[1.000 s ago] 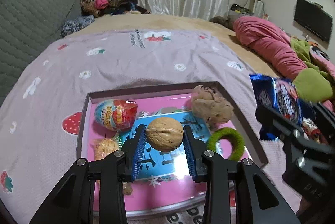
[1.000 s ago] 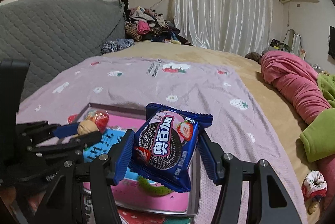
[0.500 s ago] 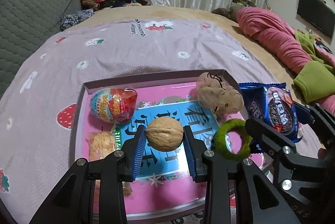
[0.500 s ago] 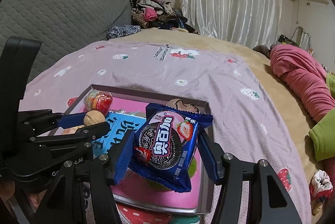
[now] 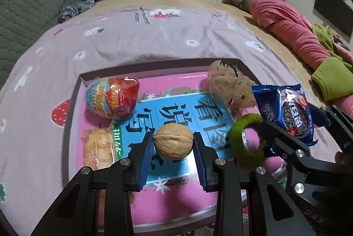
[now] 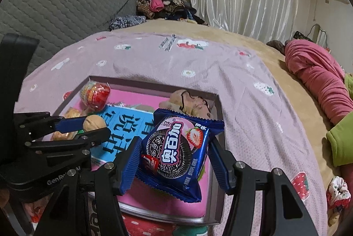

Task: Organize objects
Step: 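Lift the walnut and blue cookie pack with both tools over the tray, then open the left tool on the walnut while the right releases the cookie pack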

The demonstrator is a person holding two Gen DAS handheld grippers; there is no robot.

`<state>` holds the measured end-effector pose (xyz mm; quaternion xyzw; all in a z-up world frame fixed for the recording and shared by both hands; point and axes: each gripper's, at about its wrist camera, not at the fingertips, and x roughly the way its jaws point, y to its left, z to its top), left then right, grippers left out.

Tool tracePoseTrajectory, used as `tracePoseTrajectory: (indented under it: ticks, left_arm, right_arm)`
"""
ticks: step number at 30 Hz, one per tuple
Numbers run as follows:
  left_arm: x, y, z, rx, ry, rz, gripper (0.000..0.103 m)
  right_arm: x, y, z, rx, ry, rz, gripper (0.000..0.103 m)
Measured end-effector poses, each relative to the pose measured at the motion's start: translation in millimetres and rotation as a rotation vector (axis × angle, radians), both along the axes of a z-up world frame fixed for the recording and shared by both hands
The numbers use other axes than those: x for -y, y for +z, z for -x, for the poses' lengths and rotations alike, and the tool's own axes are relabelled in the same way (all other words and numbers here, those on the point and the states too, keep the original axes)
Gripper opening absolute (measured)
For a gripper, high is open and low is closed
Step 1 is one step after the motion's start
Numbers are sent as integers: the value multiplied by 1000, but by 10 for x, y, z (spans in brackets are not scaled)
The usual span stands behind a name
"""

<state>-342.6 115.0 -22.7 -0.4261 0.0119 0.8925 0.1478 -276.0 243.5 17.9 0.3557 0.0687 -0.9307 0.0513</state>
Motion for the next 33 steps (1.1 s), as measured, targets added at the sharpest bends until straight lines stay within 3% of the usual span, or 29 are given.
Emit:
tracePoseTrajectory:
  ticks: [33]
  left_arm:
    - [-24,-275,131,100,-13,8,37]
  right_arm:
    - [-74,-326,158,130,-13,-9,61]
